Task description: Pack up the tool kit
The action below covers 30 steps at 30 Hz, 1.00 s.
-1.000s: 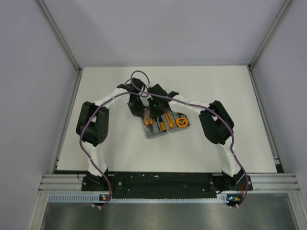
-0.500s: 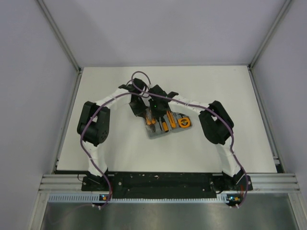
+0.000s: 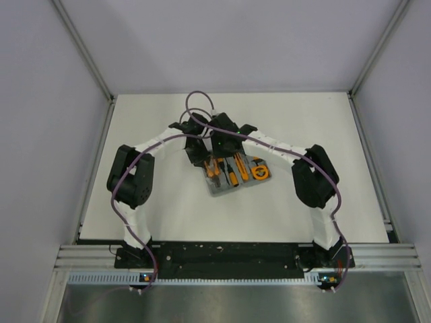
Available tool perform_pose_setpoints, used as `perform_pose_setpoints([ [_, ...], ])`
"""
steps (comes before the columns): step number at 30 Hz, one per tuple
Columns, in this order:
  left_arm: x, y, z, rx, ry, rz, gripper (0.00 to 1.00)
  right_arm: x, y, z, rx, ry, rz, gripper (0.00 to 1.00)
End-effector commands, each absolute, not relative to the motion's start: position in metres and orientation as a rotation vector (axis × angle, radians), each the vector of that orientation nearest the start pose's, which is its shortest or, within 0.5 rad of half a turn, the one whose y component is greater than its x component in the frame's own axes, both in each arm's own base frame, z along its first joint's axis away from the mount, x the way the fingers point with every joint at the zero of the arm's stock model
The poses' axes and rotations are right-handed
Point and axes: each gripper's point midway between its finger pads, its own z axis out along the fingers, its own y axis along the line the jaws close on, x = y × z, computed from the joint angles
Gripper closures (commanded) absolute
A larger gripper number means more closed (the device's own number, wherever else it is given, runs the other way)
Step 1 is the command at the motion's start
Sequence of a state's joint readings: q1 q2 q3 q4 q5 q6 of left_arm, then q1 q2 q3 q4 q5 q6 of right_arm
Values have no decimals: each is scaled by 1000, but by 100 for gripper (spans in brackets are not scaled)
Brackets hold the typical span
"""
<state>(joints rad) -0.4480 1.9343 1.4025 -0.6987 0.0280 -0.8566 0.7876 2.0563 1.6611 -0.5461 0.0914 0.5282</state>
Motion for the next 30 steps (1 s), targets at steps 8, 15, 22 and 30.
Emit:
perform_pose_setpoints([
  [8, 349, -192, 60, -513, 2804, -373, 70, 350, 364, 148, -259, 2387, 488, 77],
  [15, 366, -192, 87, -457, 2716, -502, 69, 344, 375, 146, -314, 2375, 585, 77],
  [22, 374, -167, 82, -551, 2671, -602, 74, 330, 405, 129, -471, 2354, 681, 79],
  [30, 382, -134, 73, -686, 2625, -699, 78, 330, 426, 103, -595, 2357, 635, 83],
])
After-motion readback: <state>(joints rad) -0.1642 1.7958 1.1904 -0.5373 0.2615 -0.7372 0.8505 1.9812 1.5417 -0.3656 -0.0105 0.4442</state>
